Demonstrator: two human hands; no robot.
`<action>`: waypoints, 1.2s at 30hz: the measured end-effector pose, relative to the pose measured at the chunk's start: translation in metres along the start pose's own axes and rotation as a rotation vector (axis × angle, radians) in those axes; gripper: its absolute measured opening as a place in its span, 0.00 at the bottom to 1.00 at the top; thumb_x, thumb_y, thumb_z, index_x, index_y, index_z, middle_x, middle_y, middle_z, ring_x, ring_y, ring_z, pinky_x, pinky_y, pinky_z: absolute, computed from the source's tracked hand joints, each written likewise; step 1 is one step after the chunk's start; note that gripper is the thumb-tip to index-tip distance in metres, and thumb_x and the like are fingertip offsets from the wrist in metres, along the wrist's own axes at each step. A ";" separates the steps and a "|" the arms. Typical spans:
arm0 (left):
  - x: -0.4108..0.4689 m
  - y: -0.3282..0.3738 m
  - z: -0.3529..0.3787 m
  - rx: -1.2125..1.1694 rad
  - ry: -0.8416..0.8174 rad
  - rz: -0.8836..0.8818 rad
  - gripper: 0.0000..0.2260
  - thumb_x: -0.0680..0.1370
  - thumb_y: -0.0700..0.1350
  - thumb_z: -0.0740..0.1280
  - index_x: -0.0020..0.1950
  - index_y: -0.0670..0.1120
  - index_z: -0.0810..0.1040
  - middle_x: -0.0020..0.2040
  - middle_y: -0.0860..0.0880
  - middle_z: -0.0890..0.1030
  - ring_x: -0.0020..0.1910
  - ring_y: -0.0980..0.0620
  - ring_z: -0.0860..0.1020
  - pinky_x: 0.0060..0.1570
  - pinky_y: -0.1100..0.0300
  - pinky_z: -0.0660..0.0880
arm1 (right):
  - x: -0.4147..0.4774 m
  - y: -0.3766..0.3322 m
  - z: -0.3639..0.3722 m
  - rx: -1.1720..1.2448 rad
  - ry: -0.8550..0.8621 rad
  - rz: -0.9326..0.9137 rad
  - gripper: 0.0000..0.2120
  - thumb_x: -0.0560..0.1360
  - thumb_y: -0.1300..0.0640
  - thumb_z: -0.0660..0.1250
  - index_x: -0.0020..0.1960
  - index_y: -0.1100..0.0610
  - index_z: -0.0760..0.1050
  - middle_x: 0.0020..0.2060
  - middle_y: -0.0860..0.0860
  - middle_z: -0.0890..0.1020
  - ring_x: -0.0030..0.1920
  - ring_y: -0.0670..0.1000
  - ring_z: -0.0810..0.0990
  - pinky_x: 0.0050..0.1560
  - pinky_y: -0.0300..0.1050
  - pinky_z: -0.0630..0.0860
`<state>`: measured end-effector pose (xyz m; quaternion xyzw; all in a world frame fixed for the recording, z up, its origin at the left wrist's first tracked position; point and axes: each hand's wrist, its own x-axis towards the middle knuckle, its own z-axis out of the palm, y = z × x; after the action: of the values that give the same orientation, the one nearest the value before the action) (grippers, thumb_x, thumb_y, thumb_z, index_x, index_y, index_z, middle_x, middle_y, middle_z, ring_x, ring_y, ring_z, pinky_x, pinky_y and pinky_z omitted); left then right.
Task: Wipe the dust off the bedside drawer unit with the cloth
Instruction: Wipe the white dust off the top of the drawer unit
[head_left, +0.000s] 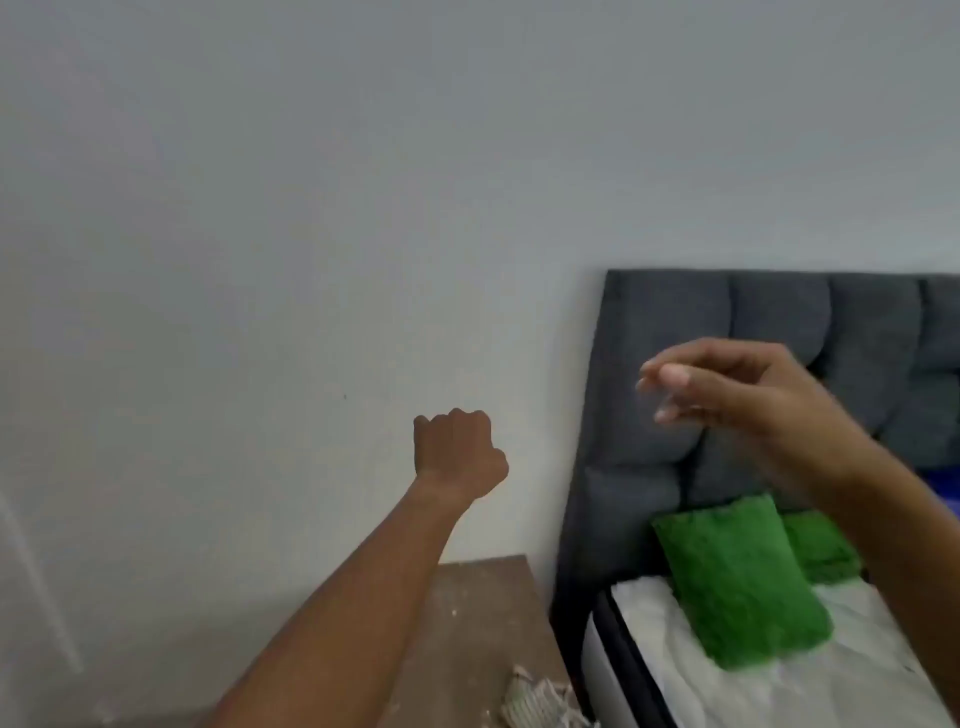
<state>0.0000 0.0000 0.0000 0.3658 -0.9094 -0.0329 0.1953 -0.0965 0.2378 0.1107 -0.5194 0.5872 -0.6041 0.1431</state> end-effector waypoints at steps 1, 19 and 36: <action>-0.004 -0.004 0.027 0.038 -0.119 -0.026 0.13 0.72 0.49 0.64 0.54 0.48 0.80 0.48 0.49 0.82 0.47 0.46 0.80 0.48 0.53 0.64 | 0.005 0.049 0.010 -0.089 -0.054 0.131 0.09 0.70 0.53 0.75 0.47 0.56 0.85 0.43 0.56 0.87 0.39 0.51 0.83 0.47 0.46 0.80; -0.092 -0.077 0.486 0.018 -0.642 -0.303 0.22 0.74 0.52 0.67 0.67 0.49 0.72 0.68 0.44 0.72 0.67 0.43 0.70 0.63 0.47 0.69 | -0.151 0.663 0.115 -0.906 -0.713 0.515 0.28 0.78 0.38 0.57 0.77 0.41 0.58 0.71 0.55 0.62 0.73 0.60 0.63 0.65 0.59 0.76; 0.011 -0.107 0.570 -0.035 -0.746 -0.427 0.33 0.72 0.57 0.73 0.73 0.51 0.67 0.77 0.44 0.63 0.74 0.38 0.62 0.69 0.40 0.66 | 0.125 0.791 0.107 -0.688 -0.140 0.148 0.14 0.78 0.59 0.62 0.62 0.55 0.78 0.63 0.54 0.74 0.60 0.54 0.75 0.55 0.49 0.78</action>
<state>-0.1531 -0.1328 -0.5434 0.5056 -0.8208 -0.2180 -0.1518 -0.4092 -0.1332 -0.5350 -0.5333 0.7811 -0.3219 0.0434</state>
